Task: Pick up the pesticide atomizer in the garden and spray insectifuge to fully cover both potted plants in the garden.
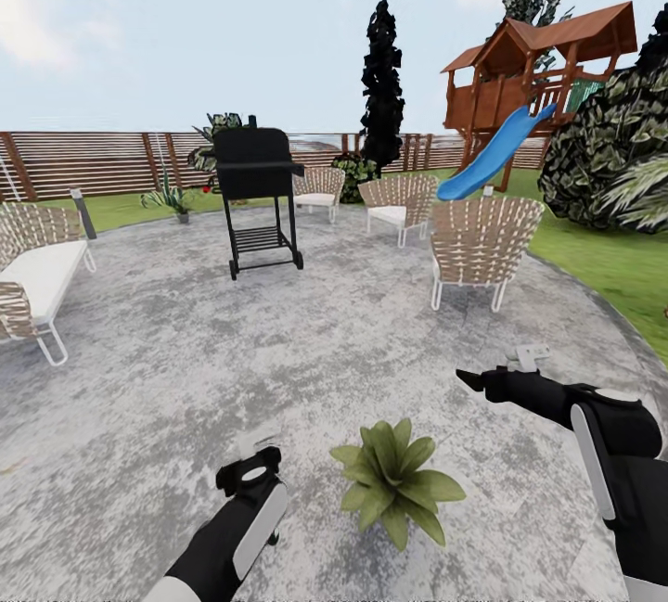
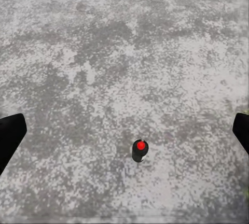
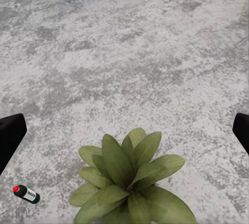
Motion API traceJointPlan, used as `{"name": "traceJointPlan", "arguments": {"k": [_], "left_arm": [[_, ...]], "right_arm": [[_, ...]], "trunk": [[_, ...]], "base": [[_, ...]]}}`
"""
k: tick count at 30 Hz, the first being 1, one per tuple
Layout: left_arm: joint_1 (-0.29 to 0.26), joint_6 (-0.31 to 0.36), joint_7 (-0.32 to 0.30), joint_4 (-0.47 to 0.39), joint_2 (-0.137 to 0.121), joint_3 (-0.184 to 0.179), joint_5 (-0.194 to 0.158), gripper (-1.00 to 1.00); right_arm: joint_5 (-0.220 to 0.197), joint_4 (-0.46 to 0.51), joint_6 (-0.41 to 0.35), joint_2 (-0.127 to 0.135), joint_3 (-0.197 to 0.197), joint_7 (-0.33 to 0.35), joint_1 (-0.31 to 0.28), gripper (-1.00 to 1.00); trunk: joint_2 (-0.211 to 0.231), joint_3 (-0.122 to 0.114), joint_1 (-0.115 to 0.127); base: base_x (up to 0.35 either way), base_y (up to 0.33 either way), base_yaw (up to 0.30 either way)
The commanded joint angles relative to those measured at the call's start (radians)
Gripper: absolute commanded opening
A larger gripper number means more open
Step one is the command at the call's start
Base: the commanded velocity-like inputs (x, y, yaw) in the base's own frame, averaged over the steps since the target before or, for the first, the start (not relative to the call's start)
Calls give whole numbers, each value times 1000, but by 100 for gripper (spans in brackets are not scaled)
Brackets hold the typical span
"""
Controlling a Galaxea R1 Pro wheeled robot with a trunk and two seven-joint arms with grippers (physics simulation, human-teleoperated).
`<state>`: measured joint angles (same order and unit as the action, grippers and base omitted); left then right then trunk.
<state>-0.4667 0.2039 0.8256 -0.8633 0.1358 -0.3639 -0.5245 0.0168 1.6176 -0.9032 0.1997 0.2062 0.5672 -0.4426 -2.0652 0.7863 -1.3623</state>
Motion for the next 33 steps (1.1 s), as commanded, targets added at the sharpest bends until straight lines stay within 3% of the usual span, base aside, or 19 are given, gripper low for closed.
{"name": "traceJointPlan", "arguments": {"k": [1, 5, 16, 23, 33], "left_arm": [[3, 8, 7, -6, -4, -3, -10, 100], [13, 13, -23, 3, -21, 1, -29, 100], [15, 10, -91, 41, -53, 8, -35, 100], [14, 14, -227, 103, -86, 132, -64, 100], [14, 17, -259, 111, -91, 148, -64, 100]], "right_arm": [[2, 1, -5, 1, 1, 5, -1, 100], [2, 1, -6, 2, 1, 5, -1, 100], [2, 1, -5, 1, 1, 5, -1, 100], [2, 1, -6, 6, 1, 5, -1, 100], [2, 1, -6, 2, 1, 5, -1, 100]], "trunk": [[-8, 4, -4], [-36, 17, -19], [-113, 51, -61], [-162, 73, -88], [-232, 104, -126]], "base": [[0, 0, 0], [0, 0, 0], [0, 0, 0], [0, 0, 0], [0, 0, 0]]}}
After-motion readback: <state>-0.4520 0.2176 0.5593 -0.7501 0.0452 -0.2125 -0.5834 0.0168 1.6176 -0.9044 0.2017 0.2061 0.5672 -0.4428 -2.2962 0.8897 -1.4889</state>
